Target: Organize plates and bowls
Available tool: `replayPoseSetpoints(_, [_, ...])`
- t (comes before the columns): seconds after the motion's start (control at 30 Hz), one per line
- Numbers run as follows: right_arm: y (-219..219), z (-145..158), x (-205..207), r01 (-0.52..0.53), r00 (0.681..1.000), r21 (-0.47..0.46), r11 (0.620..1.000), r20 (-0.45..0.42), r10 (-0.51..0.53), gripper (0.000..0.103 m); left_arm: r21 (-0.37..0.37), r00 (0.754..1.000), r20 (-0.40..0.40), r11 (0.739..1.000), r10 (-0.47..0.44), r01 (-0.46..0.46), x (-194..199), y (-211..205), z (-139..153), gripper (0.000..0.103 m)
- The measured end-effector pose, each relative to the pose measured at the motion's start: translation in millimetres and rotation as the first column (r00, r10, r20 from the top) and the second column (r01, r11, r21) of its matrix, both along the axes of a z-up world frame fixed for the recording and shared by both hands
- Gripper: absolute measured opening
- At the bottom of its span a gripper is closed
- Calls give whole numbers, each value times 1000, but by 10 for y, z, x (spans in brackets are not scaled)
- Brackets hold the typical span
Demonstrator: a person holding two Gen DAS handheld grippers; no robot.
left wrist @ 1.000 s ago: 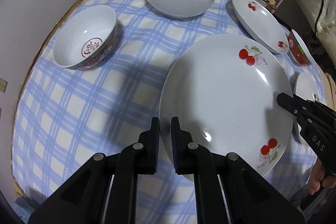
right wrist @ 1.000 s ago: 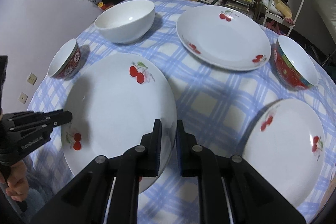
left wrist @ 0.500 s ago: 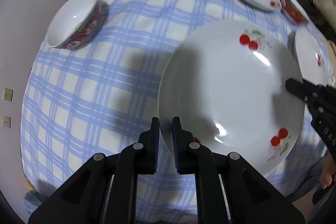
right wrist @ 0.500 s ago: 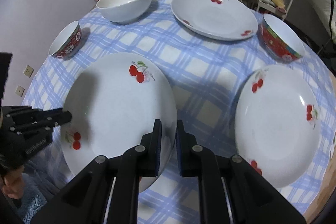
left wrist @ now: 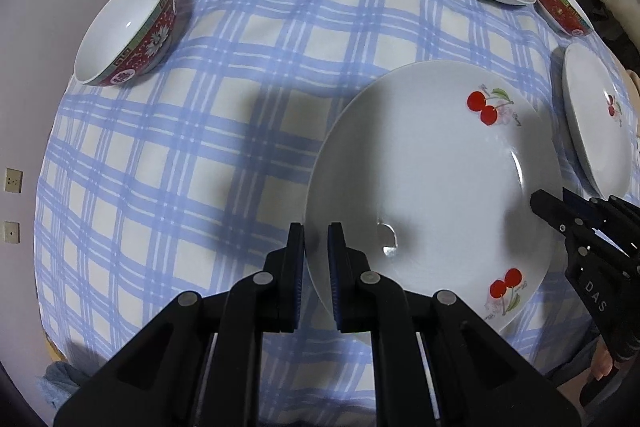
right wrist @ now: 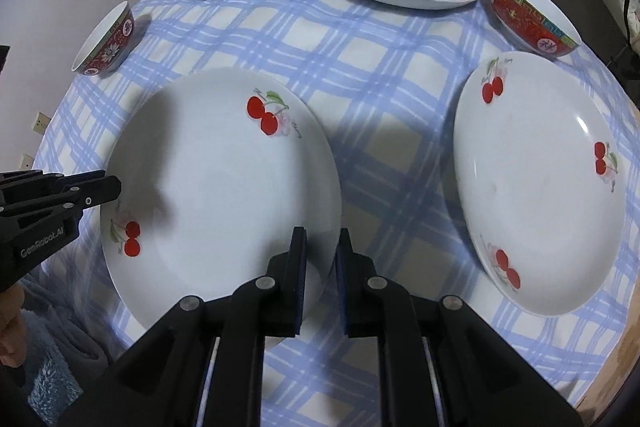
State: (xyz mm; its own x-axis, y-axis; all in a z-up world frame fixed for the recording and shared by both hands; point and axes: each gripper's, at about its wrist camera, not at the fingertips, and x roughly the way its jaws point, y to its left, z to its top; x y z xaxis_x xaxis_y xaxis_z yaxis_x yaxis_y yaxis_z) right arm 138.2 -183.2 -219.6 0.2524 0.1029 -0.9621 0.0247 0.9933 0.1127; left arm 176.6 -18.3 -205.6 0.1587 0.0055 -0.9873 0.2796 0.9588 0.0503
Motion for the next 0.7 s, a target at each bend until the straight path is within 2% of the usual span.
replayPoseSetpoints(0.7, [24,-38,31,8,1000,-3,1000,-26,-8,17,5,1000,-13,1000,4,-4,-10,17,-9,11])
